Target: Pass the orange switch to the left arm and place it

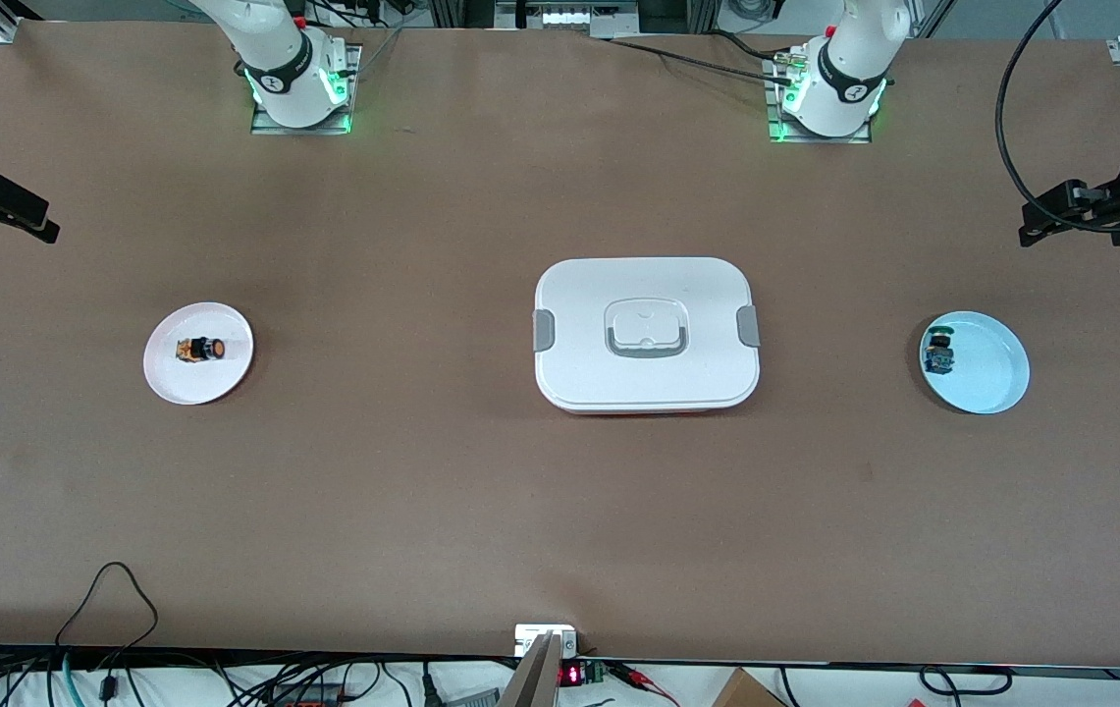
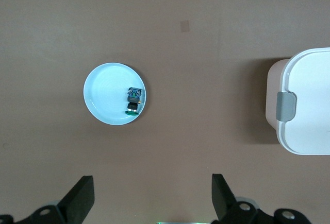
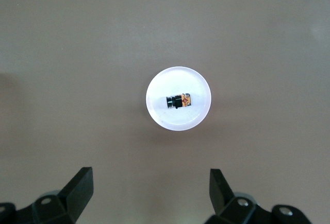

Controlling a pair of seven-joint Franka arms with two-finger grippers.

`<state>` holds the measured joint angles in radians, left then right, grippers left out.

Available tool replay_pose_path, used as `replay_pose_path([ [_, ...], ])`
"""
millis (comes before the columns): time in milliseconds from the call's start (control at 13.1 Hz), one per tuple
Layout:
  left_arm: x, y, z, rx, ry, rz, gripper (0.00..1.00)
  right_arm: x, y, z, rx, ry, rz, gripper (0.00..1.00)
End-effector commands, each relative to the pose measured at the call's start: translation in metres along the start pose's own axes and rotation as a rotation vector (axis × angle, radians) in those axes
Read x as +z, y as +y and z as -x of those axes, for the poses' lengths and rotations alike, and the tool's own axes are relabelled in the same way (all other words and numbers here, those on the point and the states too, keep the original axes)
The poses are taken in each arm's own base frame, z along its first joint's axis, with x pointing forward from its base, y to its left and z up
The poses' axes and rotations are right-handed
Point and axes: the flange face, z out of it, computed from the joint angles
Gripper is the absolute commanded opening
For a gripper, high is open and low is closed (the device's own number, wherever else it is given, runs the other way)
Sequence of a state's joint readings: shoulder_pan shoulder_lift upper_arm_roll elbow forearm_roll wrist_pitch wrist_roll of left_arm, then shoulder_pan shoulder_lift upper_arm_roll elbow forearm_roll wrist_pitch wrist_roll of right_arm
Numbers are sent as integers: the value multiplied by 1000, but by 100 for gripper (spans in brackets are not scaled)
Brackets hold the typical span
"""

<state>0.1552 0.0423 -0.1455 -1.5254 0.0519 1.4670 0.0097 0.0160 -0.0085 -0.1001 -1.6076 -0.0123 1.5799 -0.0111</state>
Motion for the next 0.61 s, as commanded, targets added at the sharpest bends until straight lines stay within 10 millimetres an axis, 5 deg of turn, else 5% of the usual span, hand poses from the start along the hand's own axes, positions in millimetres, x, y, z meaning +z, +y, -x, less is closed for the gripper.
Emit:
replay_pose_path([
  [0,-7,0,1,-3,-3,21,100,-4,-3,0,-10,-7,-7,100],
  [534,-6,0,1,-1,-6,21,100,11,-2,-8,-6,-31,-3,100],
])
